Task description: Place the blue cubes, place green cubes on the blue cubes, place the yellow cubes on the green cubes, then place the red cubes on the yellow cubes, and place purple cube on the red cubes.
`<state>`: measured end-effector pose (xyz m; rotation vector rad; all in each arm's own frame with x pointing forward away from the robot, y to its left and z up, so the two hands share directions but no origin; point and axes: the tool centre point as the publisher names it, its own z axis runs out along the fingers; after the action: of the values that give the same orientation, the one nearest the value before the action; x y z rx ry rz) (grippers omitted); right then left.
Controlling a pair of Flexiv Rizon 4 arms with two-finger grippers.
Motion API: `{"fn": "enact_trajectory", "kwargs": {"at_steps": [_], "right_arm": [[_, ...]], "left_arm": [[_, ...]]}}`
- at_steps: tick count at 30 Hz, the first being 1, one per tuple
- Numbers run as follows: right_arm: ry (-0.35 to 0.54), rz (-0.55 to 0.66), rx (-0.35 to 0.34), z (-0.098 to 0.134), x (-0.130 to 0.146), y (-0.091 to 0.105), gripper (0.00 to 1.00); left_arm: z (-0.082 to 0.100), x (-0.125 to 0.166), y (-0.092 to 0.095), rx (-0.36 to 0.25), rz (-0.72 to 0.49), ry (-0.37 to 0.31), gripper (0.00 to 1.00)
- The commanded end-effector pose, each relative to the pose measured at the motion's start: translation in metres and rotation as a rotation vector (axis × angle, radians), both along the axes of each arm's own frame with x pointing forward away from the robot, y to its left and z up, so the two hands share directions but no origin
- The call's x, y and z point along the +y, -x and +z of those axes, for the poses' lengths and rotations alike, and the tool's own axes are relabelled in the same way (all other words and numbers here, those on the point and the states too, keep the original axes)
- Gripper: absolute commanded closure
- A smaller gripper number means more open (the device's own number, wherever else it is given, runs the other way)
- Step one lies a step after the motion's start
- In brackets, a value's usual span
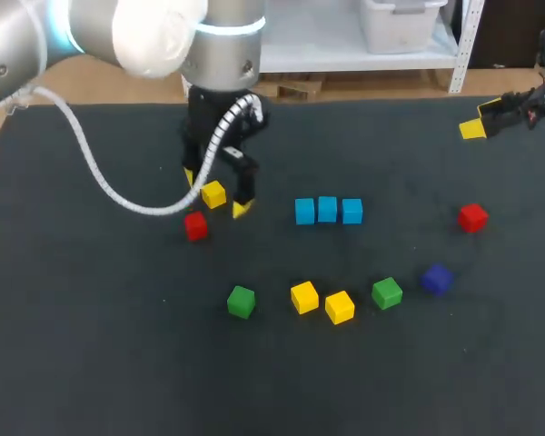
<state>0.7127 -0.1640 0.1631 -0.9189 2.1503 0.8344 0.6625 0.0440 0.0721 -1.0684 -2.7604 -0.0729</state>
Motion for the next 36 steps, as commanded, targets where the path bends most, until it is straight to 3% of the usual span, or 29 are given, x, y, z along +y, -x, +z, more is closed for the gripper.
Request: {"fn": "enact_trajectory", "kwargs": {"at_steps": [1,5,7,12,26,36], "right_arm": [[-0.002,0.001,-0.002,0.000,0.000,0.000,0.00],[-0.002,0.001,-0.002,0.000,0.000,0.000,0.00],[-0.002,0.001,-0.002,0.000,0.000,0.000,0.00],[-0.002,0.001,-0.002,0.000,0.000,0.000,0.00],[-0.002,0.001,-0.002,0.000,0.000,0.000,0.00],[-0.002,0.001,-0.002,0.000,0.000,0.000,0.00]], "left_arm": [[-0.006,-0.007,0.027,-0.144,0.042,0.096,0.00],[-0.008,-0.009,0.042,-0.159,0.114,0.152,0.00],[-0.007,-0.008,0.047,-0.200,0.150,0.121,0.00],[-0.006,-0.011,0.064,-0.234,0.216,0.113,0.00],[-0.023,-0.033,0.109,-0.224,0.326,0.189,0.00],[-0.052,-0.038,0.112,-0.198,0.341,0.166,0.00]]}}
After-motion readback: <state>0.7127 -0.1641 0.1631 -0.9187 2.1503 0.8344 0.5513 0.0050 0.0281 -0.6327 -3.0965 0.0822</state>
